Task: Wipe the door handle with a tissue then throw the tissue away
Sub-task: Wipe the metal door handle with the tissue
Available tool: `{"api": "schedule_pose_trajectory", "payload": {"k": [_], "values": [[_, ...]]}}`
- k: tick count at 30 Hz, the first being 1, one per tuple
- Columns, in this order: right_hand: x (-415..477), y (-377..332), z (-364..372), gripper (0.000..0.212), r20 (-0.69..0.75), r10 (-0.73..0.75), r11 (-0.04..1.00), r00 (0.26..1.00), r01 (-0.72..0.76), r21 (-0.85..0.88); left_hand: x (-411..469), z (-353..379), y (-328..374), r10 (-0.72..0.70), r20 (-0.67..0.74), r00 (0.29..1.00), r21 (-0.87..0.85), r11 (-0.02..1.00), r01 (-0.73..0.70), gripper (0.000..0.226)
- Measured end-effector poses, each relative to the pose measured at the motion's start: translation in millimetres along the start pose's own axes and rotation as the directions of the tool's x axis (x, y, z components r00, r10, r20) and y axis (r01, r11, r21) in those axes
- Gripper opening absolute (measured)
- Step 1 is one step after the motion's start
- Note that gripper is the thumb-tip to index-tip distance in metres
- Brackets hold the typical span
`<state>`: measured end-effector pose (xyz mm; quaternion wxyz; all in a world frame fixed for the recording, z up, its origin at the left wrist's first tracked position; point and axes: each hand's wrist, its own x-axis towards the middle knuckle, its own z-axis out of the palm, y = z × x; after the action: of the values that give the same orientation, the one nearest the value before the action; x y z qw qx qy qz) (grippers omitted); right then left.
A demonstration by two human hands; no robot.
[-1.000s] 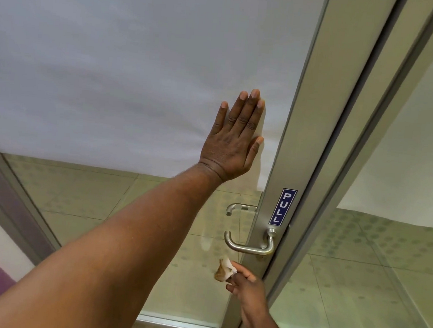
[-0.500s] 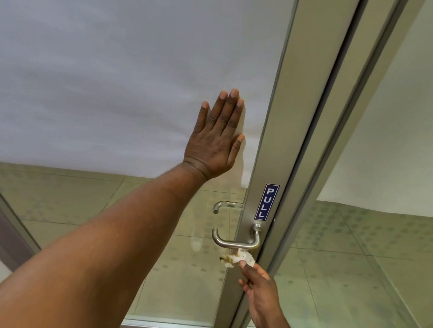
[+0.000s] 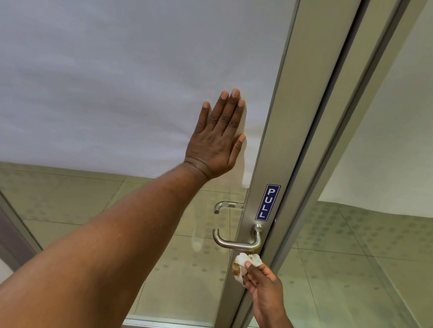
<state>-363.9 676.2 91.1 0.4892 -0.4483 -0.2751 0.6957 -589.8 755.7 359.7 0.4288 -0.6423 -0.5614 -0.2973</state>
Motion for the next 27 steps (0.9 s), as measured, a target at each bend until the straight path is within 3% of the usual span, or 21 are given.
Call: {"api": "schedule_pose_trajectory", "payload": {"k": [5, 9, 12, 21, 25, 27], "values": [[5.7, -8.2, 3.5, 0.022, -0.095, -0.031, 0.995, 0.995, 0.039, 0.089, -0.4, 1.6, -1.7, -0.001, -0.016, 1.0, 0.007, 1.0, 0.001, 0.069], [12.5, -23.7, 10.3, 0.024, -0.091, -0.009, 0.963, 0.996, 0.033, 0.269, -0.8, 2.8, -2.3, 0.0, -0.023, 1.0, 0.0, 1.0, 0.0, 0.069], [18.2, -31.4, 12.4, 0.024, -0.111, 0.0, 0.957, 0.994, 0.032, 0.289, -1.5, 3.8, -2.2, 0.002, -0.028, 1.0, 0.001, 1.0, -0.002, 0.069], [31.0, -49.1, 27.3, 0.018, -0.22, -0.137, 0.986, 0.966, 0.111, -0.125, -1.3, 5.9, -3.1, 0.006, -0.041, 0.999, 0.003, 1.0, -0.006, 0.071], [29.1, -48.9, 41.1, 0.006, -0.281, -0.376, 0.884, 0.883, 0.25, -0.395, -1.3, 6.6, -3.3, 0.004, -0.038, 0.999, 0.002, 1.0, -0.004, 0.071], [27.7, -44.9, 43.8, 0.021, -0.216, -0.509, 0.776, 0.833, 0.336, -0.535, -1.4, 6.8, -3.8, 0.002, -0.036, 0.999, 0.001, 1.0, -0.002, 0.071]]}}
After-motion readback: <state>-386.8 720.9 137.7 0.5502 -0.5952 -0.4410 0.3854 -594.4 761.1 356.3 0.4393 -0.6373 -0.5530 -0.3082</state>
